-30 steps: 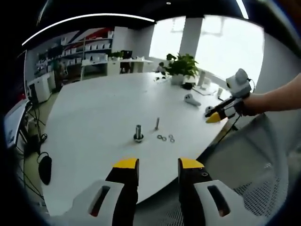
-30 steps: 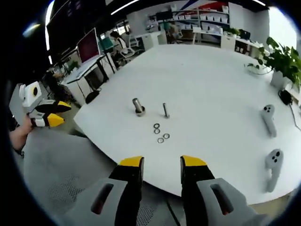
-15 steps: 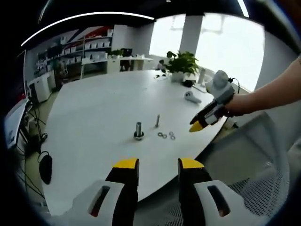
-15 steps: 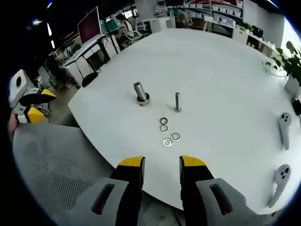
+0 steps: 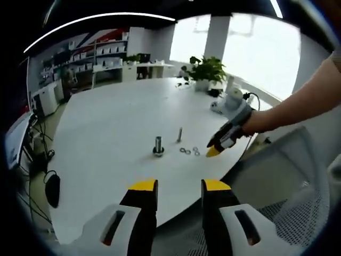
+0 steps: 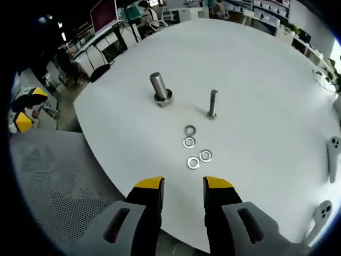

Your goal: Place the washer onto the threaded stud by aligning its center hole with the stud, sliding it down to the base, and recovering from edge contact or off-axis alignment until the washer reaches the visible bottom stop.

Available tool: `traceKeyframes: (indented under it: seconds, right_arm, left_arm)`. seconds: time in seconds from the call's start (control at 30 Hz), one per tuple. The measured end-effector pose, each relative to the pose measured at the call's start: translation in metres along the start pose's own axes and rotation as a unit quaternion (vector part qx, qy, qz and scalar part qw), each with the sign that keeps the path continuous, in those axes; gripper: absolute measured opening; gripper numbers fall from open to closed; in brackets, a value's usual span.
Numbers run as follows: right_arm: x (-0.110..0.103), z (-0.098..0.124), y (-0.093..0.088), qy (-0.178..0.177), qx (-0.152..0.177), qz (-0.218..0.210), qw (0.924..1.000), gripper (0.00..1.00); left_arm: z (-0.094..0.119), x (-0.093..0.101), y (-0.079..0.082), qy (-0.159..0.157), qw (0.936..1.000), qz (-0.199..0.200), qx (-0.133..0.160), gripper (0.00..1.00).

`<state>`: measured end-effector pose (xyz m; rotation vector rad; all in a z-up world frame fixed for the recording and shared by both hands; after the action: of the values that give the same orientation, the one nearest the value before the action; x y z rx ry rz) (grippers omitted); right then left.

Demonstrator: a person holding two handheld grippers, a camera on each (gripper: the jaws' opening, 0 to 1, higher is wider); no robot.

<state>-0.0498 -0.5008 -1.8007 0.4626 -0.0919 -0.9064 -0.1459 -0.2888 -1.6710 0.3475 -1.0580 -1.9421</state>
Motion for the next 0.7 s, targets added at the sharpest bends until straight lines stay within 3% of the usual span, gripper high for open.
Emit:
traceKeyframes:
  seconds: [0.17, 0.7]
  right_arm:
    - [0.000, -0.011, 0.003, -0.008, -0.020, 0.043, 0.9988, 0.31]
    - [0.008, -0.026, 0.002, -0.007, -0.037, 0.039, 0.9985, 0.31]
  left_arm:
    - [0.001, -0.003, 0.000, 0.006, 1.0000, 0.005, 0.000, 0.30]
    - [0.000, -0.003, -0.002, 0.005, 1.0000, 0.001, -0.007, 0.29]
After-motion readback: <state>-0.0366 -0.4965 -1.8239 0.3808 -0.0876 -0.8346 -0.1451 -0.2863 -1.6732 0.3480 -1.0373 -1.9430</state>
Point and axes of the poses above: the point that each gripper's makers call its tool centre point, and the gripper's own axes: z roughly backward along the fingers, x roughly to its right, y roughly out of its top, the point moved 3 cm from there along z, roughly backward along the fingers, and after that the axes turned 1 degree about -y, right-handed, at the moved point
